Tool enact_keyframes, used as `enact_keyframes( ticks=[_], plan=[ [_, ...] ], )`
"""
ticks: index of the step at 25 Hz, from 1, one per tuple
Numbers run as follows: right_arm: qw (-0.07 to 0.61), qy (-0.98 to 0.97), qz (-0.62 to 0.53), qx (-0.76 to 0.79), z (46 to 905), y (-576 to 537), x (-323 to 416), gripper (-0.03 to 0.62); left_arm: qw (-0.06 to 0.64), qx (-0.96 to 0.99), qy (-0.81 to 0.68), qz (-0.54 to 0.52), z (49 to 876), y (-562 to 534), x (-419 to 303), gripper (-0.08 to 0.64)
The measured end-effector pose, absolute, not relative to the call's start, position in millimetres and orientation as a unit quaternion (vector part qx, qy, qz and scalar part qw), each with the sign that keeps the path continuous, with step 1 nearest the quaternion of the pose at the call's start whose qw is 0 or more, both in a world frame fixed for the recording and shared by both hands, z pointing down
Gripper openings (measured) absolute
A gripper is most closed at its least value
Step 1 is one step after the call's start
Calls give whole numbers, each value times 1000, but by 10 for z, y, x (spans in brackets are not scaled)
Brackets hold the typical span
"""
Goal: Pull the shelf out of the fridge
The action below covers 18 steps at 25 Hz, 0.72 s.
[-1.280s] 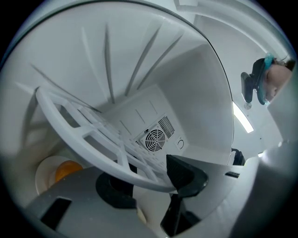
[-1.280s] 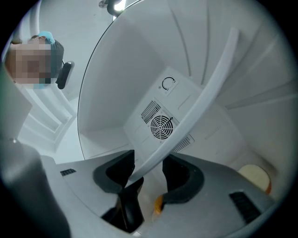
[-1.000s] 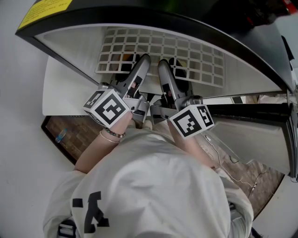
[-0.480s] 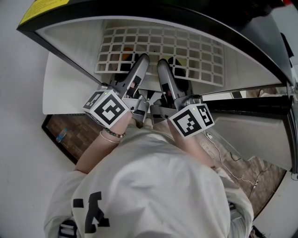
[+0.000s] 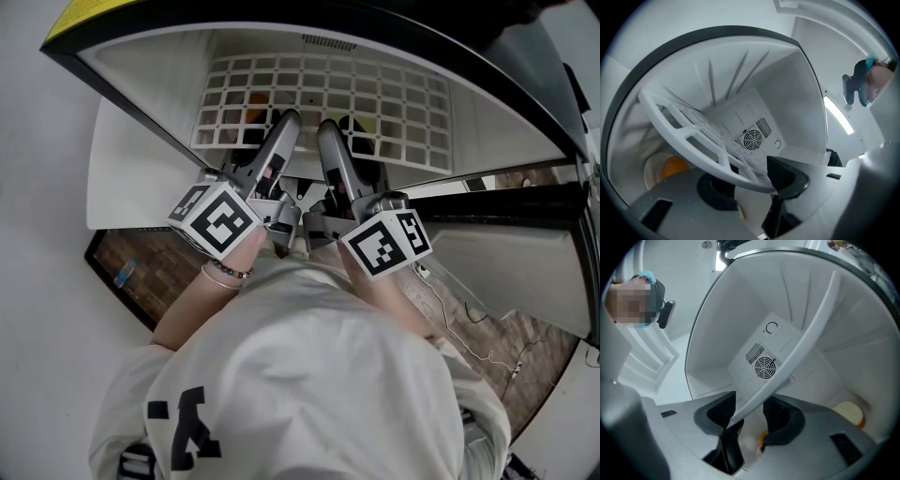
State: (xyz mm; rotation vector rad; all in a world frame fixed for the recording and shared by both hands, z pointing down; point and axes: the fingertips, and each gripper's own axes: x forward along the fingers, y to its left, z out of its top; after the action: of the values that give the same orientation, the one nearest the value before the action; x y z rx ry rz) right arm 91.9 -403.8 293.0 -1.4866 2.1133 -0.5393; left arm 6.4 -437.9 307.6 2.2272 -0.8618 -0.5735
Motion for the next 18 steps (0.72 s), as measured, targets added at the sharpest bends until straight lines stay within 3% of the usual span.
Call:
enact_keyframes(
  ticks=[18],
  plan=[
    [253,763,-205,-558,2971,-4034,952,192,345,855,-326,-208,3118,-4380,91,187]
  ],
)
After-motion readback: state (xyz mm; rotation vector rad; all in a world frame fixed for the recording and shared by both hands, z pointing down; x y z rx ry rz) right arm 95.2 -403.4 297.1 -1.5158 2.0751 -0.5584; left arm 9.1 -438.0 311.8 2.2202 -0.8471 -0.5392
